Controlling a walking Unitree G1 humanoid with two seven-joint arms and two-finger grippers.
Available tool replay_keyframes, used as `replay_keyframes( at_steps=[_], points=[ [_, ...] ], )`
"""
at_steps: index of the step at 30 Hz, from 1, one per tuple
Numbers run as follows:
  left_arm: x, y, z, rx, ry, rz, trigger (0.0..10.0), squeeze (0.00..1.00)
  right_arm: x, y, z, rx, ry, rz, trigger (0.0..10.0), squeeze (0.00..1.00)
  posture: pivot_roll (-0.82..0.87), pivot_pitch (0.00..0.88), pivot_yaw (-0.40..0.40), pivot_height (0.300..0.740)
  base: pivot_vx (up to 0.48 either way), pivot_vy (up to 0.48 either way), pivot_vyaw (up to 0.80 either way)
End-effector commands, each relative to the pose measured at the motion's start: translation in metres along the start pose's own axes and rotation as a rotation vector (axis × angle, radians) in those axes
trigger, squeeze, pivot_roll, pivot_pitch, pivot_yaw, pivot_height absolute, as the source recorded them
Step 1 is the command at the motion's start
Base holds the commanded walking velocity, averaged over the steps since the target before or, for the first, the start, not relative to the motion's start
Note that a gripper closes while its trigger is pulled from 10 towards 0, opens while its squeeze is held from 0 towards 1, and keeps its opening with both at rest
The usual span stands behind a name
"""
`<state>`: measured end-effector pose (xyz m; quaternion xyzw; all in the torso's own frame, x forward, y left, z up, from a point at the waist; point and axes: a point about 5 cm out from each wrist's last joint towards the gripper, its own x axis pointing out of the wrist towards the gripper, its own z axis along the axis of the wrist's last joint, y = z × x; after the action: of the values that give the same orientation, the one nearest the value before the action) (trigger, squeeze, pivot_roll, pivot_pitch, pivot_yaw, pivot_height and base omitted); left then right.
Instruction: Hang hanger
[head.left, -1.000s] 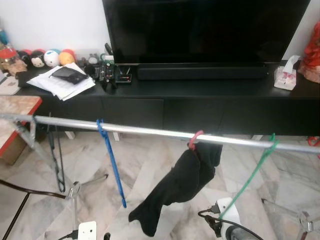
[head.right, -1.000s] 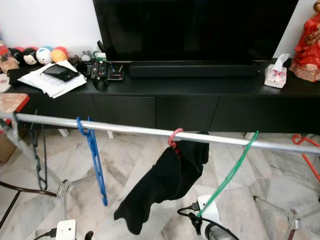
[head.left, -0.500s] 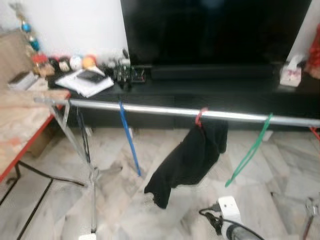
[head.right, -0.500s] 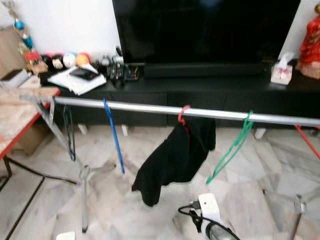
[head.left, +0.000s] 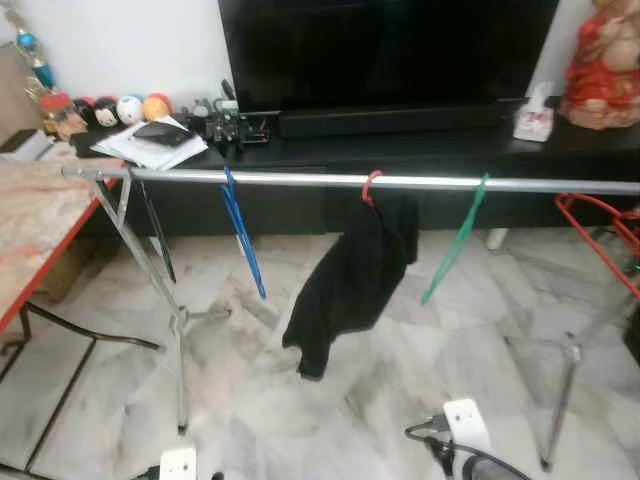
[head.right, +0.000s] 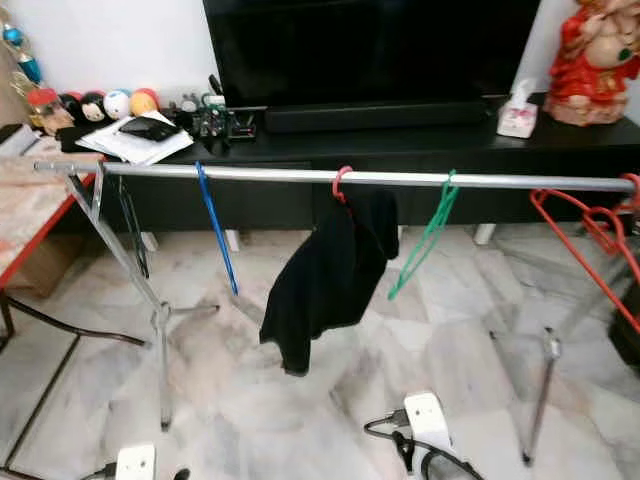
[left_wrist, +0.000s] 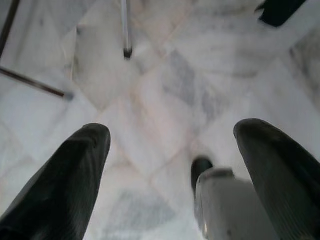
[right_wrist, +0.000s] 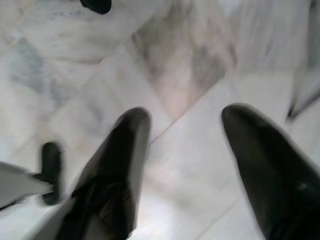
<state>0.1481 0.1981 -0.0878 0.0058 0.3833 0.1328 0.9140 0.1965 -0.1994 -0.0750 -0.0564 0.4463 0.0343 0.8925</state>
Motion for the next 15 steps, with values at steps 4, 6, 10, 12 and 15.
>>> replay_keyframes(
  at_steps=[4, 6, 10, 12, 15],
  points=[
    [0.0005, 0.0010, -0.0004, 0.001, 0.012, 0.001, 10.0, 0.00, 0.0002, 0.0008, -0.0010, 0.026, 0.009, -0.005, 10.0, 0.00, -0.13, 0.000, 0.034, 0.740, -0.334, 0.000, 0.00],
    [0.0007, 0.0012, 0.0000, 0.001, 0.011, 0.002, 10.0, 0.00, 0.0002, 0.0010, -0.0010, 0.025, 0.010, -0.003, 10.0, 0.00, -0.13, 0.000, 0.034, 0.740, -0.336, 0.000, 0.00],
    [0.0006, 0.0012, -0.0006, 0.003, 0.014, 0.000, 10.0, 0.00, 0.0002, 0.0011, -0.0013, 0.027, 0.011, -0.006, 10.0, 0.00, -0.14, 0.000, 0.036, 0.740, -0.337, 0.000, 0.00],
    [0.0005, 0.0015, -0.0009, 0.005, 0.016, -0.001, 10.0, 0.00, 0.0001, 0.0014, -0.0015, 0.030, 0.010, -0.007, 10.0, 0.00, -0.15, 0.000, 0.041, 0.740, -0.334, 0.000, 0.00],
    [0.0006, 0.0025, -0.0011, 0.006, 0.018, -0.001, 10.0, 0.00, 0.0002, 0.0021, -0.0019, 0.027, 0.012, -0.009, 10.0, 0.00, -0.15, 0.000, 0.045, 0.740, -0.205, 0.000, 0.00]
  ],
)
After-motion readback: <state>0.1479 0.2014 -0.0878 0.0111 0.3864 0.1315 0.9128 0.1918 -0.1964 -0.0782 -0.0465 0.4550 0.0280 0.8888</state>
